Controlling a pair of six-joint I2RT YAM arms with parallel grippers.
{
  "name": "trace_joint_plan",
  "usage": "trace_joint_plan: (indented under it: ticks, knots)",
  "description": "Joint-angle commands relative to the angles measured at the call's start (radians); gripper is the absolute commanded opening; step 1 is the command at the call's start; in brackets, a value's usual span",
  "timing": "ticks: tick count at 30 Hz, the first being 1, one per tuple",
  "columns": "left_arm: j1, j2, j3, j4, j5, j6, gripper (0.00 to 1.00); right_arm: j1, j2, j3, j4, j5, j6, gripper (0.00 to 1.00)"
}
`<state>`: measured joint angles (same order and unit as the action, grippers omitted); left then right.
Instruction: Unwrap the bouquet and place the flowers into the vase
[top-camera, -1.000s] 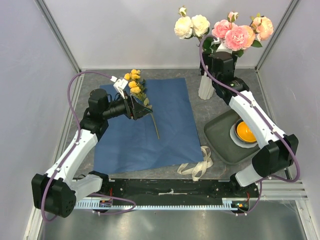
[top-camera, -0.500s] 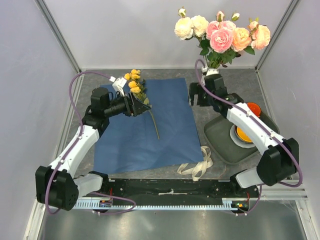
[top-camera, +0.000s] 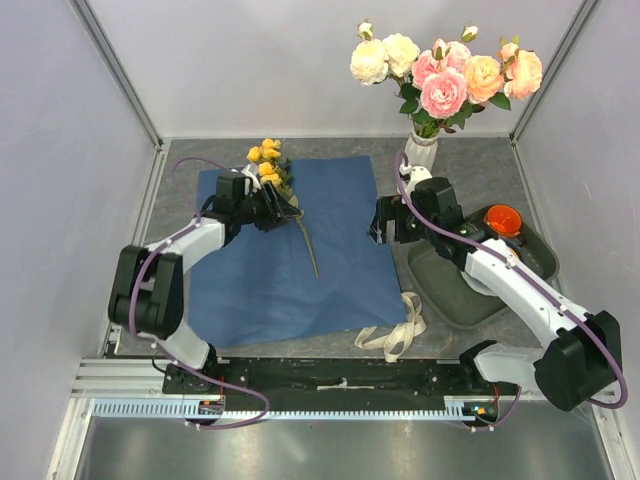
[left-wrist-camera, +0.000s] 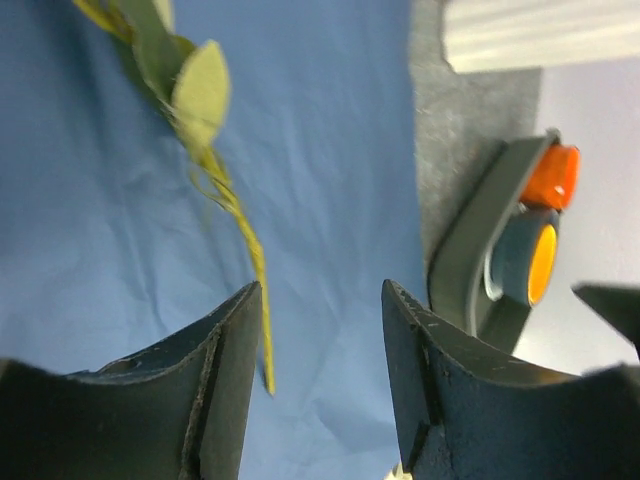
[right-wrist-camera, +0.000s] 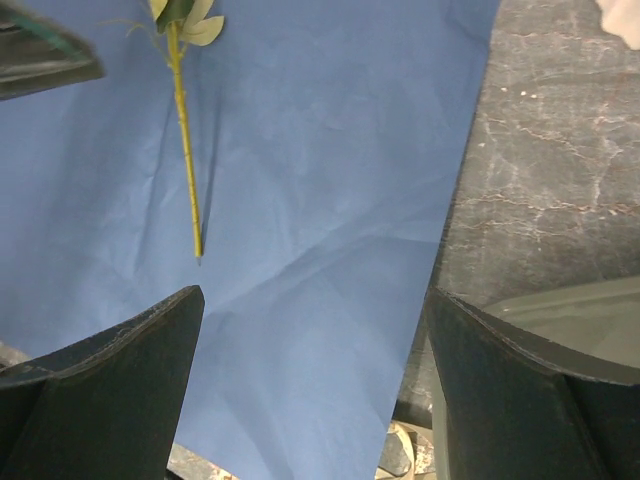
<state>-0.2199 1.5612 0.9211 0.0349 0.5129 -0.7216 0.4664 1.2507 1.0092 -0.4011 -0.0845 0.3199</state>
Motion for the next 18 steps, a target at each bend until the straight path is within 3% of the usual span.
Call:
trace_joint_plan:
  ticks: [1,10,18]
  knots:
    - [-0.038,0.118,0.105,-0.001,-0.143,-0.076,0.58,-0.003,-0.051,-0.047,0.064,-0.089,0.010,0.98]
    - [-0.134,0.237,0.133,-0.009,-0.295,-0.052,0.41,-0.002,-0.146,-0.109,0.068,-0.089,0.004,0.98]
    - [-0.167,0.229,0.084,0.009,-0.329,-0.047,0.40,-0.002,-0.169,-0.121,0.061,-0.090,0.002,0.98]
